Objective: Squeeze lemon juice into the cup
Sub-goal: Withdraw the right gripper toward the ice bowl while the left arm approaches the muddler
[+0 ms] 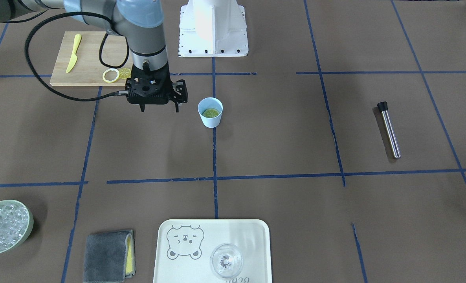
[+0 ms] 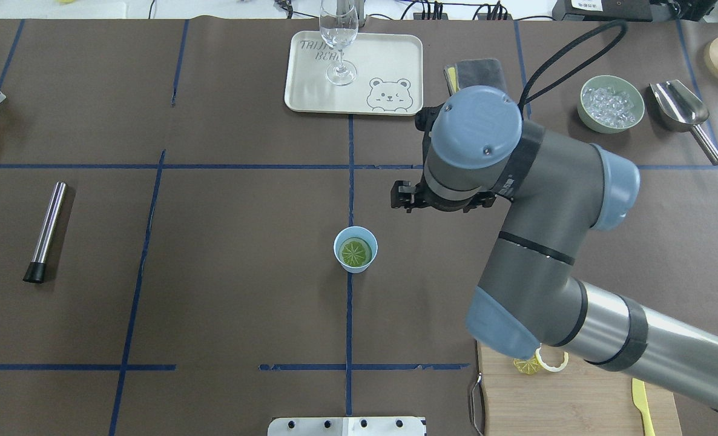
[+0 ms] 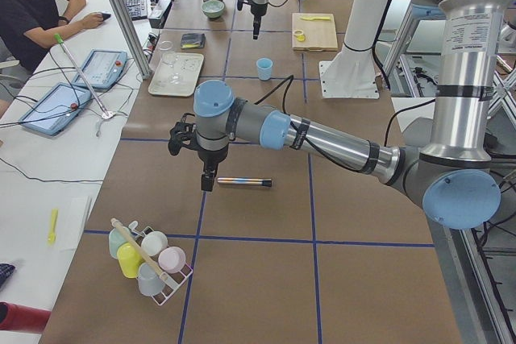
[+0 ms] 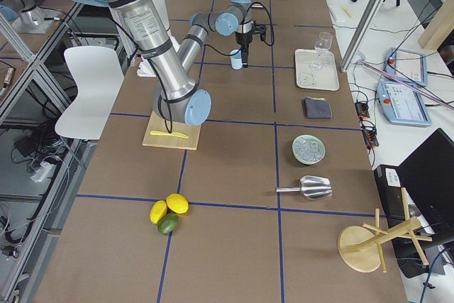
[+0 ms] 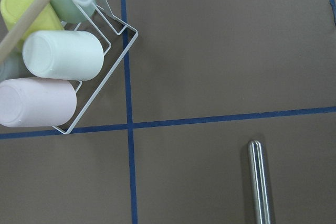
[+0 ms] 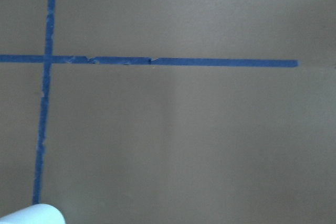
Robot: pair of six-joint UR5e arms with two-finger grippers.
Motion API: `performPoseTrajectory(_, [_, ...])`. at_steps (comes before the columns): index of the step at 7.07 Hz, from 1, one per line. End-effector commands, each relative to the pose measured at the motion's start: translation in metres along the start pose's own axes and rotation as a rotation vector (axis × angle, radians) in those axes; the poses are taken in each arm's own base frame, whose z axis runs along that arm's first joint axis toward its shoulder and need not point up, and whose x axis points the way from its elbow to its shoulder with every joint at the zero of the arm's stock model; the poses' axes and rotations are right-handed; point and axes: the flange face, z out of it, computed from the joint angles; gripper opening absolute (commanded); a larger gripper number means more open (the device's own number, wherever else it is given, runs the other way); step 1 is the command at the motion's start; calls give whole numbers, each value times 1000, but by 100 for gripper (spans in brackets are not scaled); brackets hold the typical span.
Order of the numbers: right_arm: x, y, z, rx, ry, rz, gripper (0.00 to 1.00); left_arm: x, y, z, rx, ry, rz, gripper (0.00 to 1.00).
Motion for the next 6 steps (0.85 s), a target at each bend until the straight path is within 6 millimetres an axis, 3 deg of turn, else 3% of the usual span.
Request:
performPoseTrajectory(1, [99, -61, -21, -53, -7, -90, 100, 43, -9, 12, -79, 1, -58, 100])
performPoseTrajectory(2, [145, -81, -31, -67, -23, -126, 100, 67, -35, -1, -134, -16, -106, 100])
performPoseTrajectory(3, [191, -99, -48, -87, -68, -111, 100, 96, -50, -2, -197, -29, -119, 100])
performPoseTrajectory(4, [259, -110, -63, -122, -143, -104, 100, 93, -53, 25, -254, -32, -133, 100])
performPoseTrajectory(6, [352, -118, -68, -104, -137, -203, 100, 80, -55, 96, -323, -8, -109, 100])
